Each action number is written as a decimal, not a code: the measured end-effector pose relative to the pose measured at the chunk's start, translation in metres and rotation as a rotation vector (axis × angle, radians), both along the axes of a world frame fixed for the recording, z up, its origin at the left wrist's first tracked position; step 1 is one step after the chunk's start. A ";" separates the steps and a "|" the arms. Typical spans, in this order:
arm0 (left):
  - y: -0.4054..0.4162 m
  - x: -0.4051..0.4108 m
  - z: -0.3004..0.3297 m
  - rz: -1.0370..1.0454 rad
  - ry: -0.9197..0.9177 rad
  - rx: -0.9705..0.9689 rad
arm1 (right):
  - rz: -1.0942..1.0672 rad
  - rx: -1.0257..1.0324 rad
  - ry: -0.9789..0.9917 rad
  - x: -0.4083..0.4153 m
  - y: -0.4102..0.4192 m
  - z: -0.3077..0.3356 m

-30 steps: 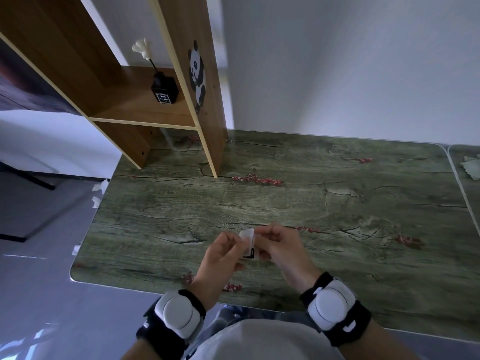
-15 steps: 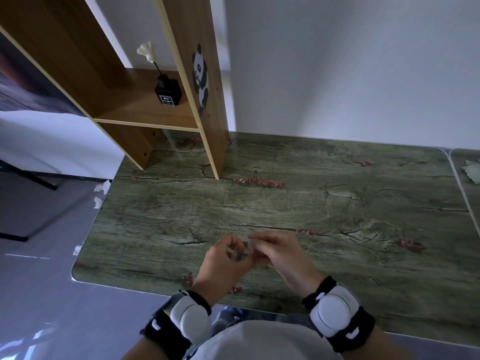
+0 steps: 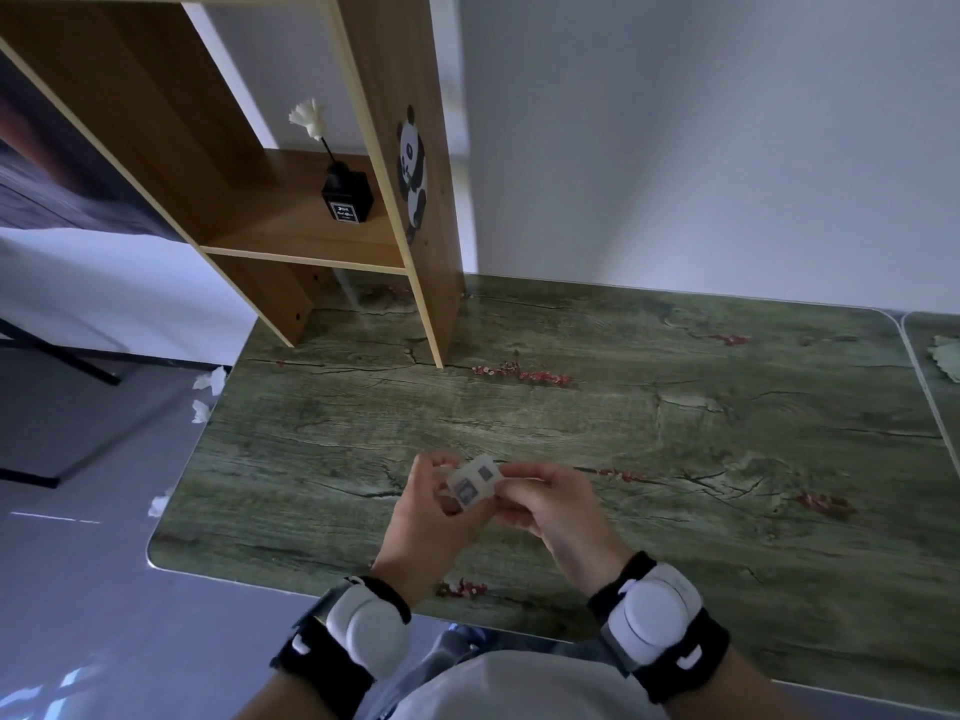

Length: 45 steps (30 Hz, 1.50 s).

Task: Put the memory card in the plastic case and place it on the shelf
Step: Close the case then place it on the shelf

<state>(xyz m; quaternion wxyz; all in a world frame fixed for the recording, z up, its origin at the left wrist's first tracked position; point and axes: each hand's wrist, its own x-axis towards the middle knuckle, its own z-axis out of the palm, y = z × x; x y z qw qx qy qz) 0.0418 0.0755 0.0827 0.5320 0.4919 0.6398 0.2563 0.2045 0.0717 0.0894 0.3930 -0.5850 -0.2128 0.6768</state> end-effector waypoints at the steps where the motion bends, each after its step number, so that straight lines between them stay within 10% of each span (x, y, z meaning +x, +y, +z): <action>1: 0.003 -0.002 0.000 0.058 -0.046 -0.016 | -0.017 -0.001 0.032 -0.002 0.004 0.003; 23: 0.149 -0.141 0.062 0.539 -0.273 0.223 | 0.388 0.531 -0.499 -0.153 0.173 0.074; 45: 0.299 -0.189 0.067 0.363 0.092 0.205 | 0.370 0.116 -0.239 -0.208 0.304 0.100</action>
